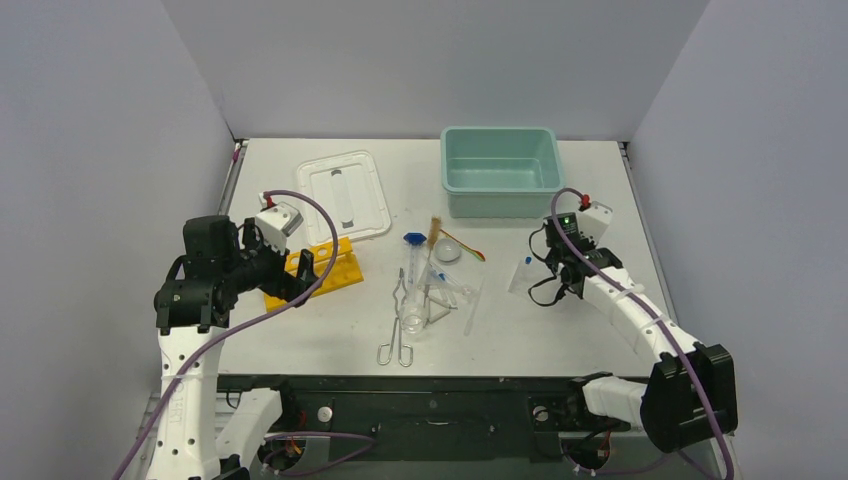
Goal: Organize the chemistry lab equipment
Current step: Pick up the test tube at the center of the board, then insert the test tube into the slot of the test tube rack.
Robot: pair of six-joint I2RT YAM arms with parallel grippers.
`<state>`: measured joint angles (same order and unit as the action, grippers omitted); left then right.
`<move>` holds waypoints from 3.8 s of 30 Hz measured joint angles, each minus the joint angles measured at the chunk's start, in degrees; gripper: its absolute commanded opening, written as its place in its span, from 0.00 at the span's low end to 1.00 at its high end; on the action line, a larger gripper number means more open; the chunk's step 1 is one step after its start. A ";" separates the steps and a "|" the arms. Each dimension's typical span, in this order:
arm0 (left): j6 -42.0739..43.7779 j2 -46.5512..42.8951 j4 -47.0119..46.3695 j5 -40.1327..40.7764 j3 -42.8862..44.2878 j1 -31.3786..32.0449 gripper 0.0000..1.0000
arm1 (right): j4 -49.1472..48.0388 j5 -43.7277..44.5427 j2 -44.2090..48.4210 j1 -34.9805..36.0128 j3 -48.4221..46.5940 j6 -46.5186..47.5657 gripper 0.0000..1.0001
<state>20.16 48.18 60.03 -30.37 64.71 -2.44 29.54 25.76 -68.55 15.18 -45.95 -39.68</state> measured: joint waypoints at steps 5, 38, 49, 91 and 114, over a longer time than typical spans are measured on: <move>0.04 0.00 0.02 0.33 0.00 -0.02 0.97 | -1.46 1.27 -2.21 0.74 -0.02 0.00 0.00; 1.11 -0.50 0.20 1.95 0.00 -0.02 0.97 | -3.87 7.04 -4.09 6.27 0.09 -1.49 0.00; 1.11 -0.76 0.22 2.19 0.00 -0.02 0.97 | -3.72 8.37 -2.80 6.29 1.09 -1.53 0.00; 1.57 -1.36 0.85 3.48 0.02 0.00 0.97 | -6.14 8.41 -0.13 9.73 7.19 -4.57 0.39; 1.33 -1.29 1.92 3.34 0.07 -0.02 0.96 | -4.09 -4.24 -11.21 36.24 -13.75 -0.26 0.26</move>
<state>21.50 46.89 61.95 -27.03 64.77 -2.46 25.45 21.52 -79.77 51.42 -59.70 -39.94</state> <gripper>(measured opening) 0.967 0.285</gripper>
